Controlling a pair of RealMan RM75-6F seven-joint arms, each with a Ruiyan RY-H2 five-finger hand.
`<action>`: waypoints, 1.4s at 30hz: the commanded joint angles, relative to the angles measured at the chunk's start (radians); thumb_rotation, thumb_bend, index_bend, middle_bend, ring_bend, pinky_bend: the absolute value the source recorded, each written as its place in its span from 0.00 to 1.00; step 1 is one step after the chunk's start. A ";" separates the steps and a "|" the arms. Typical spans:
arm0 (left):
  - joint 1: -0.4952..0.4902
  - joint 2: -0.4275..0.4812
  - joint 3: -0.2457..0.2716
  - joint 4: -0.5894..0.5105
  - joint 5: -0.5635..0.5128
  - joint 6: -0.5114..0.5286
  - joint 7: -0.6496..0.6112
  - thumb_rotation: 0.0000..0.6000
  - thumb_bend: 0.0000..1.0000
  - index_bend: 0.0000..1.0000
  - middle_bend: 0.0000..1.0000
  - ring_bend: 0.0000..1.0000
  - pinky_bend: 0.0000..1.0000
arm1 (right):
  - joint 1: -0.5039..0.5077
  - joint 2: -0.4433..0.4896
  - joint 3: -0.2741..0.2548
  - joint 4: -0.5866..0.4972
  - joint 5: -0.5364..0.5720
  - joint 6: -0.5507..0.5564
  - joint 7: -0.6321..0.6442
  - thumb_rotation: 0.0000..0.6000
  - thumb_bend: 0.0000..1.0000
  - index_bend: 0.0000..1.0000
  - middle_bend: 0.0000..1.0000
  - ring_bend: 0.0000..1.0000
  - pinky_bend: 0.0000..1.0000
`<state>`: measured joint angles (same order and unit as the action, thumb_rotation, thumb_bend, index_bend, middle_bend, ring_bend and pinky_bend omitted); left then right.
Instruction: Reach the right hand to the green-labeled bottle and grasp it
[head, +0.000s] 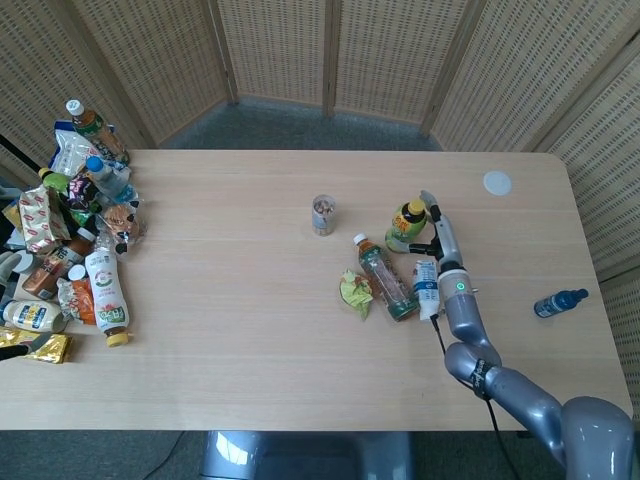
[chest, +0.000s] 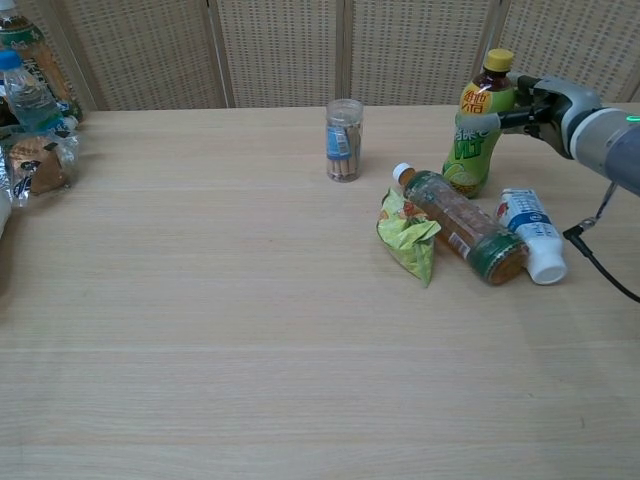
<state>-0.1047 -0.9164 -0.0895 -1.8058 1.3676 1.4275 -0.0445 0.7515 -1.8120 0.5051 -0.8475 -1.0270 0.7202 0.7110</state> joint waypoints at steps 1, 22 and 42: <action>0.001 0.000 -0.001 0.000 0.001 0.004 -0.001 1.00 0.00 0.00 0.00 0.00 0.00 | 0.009 -0.013 0.018 0.005 0.015 0.003 0.010 1.00 0.00 0.00 0.00 0.00 0.00; 0.005 0.001 -0.004 0.006 0.010 0.015 -0.016 1.00 0.00 0.00 0.00 0.00 0.00 | 0.034 -0.105 0.105 0.098 0.092 0.073 0.030 1.00 0.05 0.49 0.62 0.30 0.47; 0.012 0.022 0.002 -0.015 0.058 0.035 -0.066 1.00 0.00 0.00 0.00 0.00 0.00 | -0.064 0.117 0.184 -0.403 0.137 0.303 -0.205 1.00 0.06 0.50 0.62 0.30 0.47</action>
<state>-0.0928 -0.8955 -0.0874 -1.8205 1.4240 1.4618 -0.1097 0.7076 -1.7433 0.6690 -1.1702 -0.9057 0.9781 0.5607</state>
